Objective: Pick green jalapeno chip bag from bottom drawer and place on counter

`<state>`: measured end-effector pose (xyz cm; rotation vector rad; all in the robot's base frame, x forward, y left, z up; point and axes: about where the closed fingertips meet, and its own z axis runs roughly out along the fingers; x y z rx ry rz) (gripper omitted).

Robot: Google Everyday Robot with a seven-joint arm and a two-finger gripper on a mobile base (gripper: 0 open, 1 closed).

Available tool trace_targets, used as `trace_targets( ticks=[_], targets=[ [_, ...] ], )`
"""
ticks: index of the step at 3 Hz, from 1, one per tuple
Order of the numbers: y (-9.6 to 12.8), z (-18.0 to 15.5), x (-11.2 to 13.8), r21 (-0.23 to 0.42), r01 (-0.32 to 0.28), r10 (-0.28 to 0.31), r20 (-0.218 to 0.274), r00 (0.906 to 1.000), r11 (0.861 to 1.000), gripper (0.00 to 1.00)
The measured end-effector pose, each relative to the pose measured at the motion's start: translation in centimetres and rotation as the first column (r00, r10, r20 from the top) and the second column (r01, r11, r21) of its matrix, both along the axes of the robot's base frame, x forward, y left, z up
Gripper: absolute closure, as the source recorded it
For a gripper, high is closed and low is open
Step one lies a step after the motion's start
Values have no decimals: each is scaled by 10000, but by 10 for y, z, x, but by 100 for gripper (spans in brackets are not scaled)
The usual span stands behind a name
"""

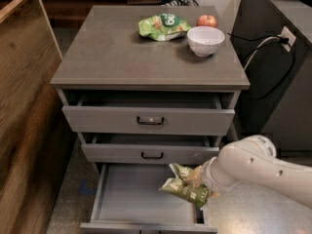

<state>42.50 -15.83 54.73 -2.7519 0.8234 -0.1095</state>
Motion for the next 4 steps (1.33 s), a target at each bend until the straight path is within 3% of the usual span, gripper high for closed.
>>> trace_targets(
  ticks=[1,2,3,4],
  targets=[
    [17,68,15,494,-876,819,1085,9907,9949,100],
    [40,129,26,614,-2193,2023,2089,9568,9737,100],
    [57,182,32,484,-3344,3067,2928,9057,9412,100],
    [62,238,45,412,-3792,3341,3925,8569,9244,100]
  ],
)
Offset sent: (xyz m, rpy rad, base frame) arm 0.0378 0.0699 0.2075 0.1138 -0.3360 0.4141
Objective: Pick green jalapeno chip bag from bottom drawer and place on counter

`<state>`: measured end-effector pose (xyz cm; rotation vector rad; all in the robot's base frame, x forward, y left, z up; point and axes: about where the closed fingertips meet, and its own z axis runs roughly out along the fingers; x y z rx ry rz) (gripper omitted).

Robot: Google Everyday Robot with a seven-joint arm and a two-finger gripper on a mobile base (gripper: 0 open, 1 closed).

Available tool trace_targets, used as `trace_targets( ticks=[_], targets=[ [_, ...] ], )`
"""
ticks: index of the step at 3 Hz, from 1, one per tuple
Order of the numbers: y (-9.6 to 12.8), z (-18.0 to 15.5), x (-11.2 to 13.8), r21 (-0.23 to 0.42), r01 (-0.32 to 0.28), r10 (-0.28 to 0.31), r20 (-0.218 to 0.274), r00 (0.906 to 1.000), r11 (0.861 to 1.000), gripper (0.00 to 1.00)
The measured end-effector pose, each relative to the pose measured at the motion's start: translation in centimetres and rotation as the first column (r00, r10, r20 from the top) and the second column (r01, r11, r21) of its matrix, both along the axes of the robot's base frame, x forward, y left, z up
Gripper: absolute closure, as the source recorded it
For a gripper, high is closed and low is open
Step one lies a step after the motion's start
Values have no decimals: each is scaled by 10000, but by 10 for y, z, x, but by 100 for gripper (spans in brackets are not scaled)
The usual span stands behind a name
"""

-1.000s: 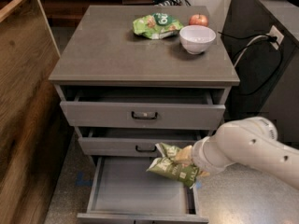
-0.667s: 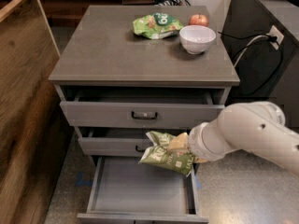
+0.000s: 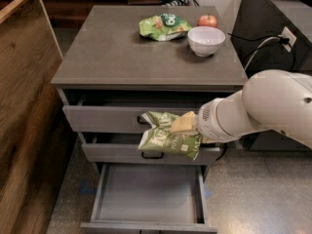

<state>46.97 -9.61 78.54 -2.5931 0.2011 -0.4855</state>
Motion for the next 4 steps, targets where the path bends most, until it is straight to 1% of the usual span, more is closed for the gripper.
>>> trace_targets(
  ticks=[1,2,3,4],
  targets=[
    [0,2,0,12,-21,21,30,10000,10000,100],
    [-13,32,22,87,156,-164,990,9950,9998,100],
    [-31,76,57,206,222,-260,2129,9767,9995,100],
    [-37,120,97,367,-69,-46,3050,9524,9993,100]
  ],
)
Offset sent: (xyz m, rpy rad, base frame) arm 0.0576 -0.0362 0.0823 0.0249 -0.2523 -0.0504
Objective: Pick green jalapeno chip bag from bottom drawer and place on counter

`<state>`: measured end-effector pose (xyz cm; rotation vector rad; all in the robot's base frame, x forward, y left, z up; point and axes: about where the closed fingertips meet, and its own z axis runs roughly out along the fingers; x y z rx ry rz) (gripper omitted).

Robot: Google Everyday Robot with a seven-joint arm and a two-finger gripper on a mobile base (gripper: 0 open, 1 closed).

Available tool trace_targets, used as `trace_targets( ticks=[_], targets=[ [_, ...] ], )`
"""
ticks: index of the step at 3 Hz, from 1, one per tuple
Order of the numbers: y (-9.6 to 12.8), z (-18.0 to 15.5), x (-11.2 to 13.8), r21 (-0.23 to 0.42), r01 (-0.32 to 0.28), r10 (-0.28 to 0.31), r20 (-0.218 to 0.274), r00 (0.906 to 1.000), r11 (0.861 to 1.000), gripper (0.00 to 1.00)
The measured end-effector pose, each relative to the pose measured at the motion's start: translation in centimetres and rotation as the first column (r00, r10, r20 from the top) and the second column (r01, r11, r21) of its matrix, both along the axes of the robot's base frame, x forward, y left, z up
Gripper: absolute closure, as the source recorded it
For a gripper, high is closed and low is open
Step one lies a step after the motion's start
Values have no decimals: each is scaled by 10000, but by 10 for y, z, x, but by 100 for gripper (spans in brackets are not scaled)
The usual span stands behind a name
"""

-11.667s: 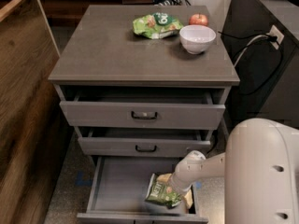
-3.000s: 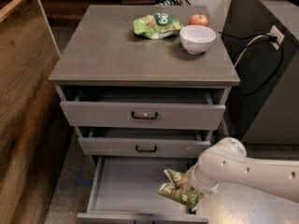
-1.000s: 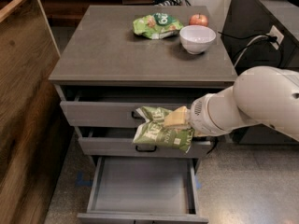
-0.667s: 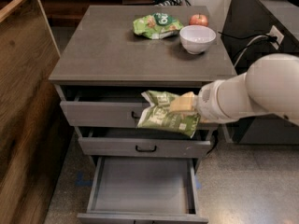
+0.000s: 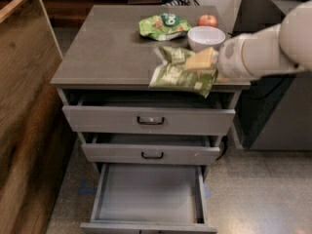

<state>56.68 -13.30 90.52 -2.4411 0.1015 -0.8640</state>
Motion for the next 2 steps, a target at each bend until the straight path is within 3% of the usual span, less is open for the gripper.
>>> trace_targets(
  ticks=[1,2],
  targets=[
    [20,42,39,91,-756,748,683,9949,9971,100],
    [81,56,70,419,-2062,2020,865,9756,9776,100]
  ],
)
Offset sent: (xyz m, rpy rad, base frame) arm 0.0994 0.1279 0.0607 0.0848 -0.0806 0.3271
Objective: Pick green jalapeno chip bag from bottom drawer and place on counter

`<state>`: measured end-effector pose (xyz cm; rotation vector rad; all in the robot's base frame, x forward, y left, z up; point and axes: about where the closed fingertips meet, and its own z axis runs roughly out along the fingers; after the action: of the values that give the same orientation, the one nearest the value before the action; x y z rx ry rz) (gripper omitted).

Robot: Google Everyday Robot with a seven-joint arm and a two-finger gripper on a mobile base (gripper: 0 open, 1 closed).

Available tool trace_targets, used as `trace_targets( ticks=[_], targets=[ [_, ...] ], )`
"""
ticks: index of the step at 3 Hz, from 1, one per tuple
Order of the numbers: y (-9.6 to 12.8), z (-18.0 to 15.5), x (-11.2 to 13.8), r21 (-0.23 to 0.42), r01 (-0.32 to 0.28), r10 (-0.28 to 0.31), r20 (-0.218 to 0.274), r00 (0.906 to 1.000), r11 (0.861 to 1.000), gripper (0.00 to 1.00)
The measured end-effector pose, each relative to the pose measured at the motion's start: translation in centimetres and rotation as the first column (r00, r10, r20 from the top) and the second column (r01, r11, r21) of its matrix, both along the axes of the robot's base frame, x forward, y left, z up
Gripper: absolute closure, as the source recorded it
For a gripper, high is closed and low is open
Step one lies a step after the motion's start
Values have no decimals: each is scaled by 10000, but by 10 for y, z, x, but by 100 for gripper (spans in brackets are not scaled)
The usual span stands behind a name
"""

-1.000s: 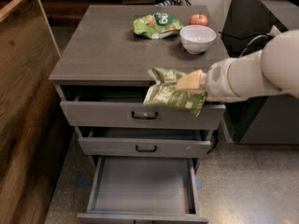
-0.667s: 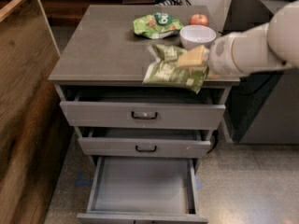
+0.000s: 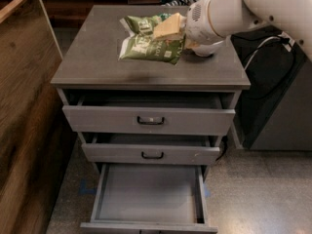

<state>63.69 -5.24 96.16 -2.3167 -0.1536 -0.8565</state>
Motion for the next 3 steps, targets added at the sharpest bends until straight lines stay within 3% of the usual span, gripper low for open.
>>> trace_targets(
  ticks=[2,3],
  targets=[
    [11,-9,17,234,-75,71,141,9999,9997,100],
    [20,-20,43,424,-150,141,200,9997,9990,100]
  ],
)
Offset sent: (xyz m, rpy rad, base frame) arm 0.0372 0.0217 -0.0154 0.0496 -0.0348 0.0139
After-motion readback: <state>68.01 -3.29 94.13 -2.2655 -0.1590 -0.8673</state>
